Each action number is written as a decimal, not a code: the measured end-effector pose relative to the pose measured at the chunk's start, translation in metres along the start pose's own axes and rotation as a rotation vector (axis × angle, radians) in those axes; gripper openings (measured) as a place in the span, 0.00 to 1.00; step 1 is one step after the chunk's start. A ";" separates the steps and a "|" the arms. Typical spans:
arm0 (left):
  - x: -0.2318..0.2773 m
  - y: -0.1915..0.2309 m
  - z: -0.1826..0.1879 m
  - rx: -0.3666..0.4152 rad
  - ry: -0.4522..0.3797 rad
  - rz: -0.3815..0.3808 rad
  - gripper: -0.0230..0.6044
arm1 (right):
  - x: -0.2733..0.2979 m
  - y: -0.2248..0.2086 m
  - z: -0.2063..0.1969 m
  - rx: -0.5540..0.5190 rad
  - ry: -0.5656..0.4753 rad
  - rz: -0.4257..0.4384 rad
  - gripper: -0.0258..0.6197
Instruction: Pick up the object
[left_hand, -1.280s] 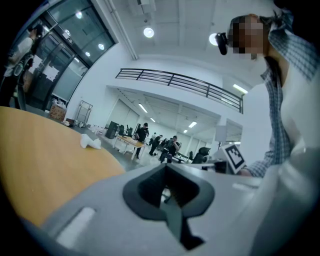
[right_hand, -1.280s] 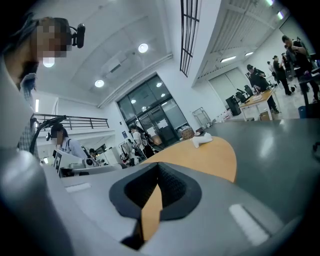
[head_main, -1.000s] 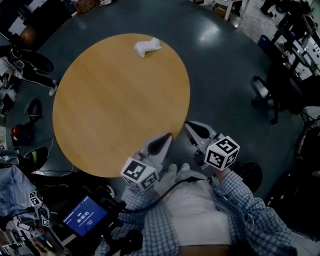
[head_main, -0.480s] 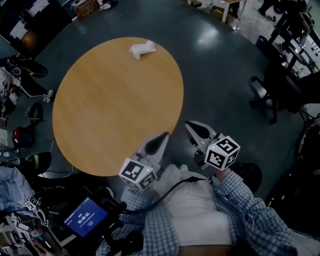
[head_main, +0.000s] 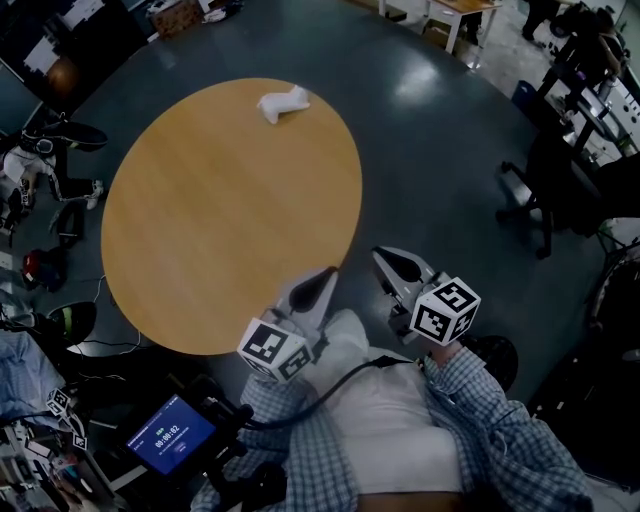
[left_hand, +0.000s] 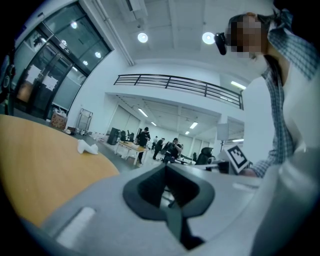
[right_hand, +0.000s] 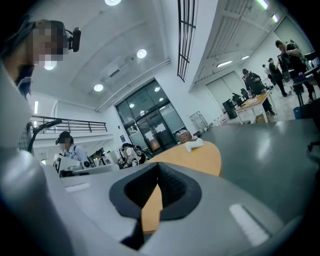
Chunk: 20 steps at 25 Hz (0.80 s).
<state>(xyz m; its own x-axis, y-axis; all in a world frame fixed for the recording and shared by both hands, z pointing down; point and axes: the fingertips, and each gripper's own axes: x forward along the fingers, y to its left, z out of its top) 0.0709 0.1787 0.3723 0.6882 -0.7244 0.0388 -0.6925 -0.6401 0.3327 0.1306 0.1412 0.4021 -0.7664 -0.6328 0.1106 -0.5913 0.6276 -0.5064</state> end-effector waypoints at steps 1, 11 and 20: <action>0.001 0.001 0.000 0.001 0.002 0.002 0.03 | 0.001 -0.001 0.001 0.003 0.000 0.000 0.04; 0.029 0.037 0.010 -0.002 0.008 0.064 0.03 | 0.028 -0.032 0.012 0.000 0.029 0.013 0.04; 0.056 0.105 0.018 -0.059 -0.023 0.159 0.03 | 0.100 -0.073 0.040 -0.045 0.103 0.058 0.04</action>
<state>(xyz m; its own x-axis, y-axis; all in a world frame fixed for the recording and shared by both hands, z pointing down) 0.0329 0.0660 0.3930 0.5651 -0.8217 0.0740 -0.7780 -0.5010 0.3790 0.1072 0.0140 0.4159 -0.8201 -0.5463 0.1705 -0.5540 0.6833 -0.4755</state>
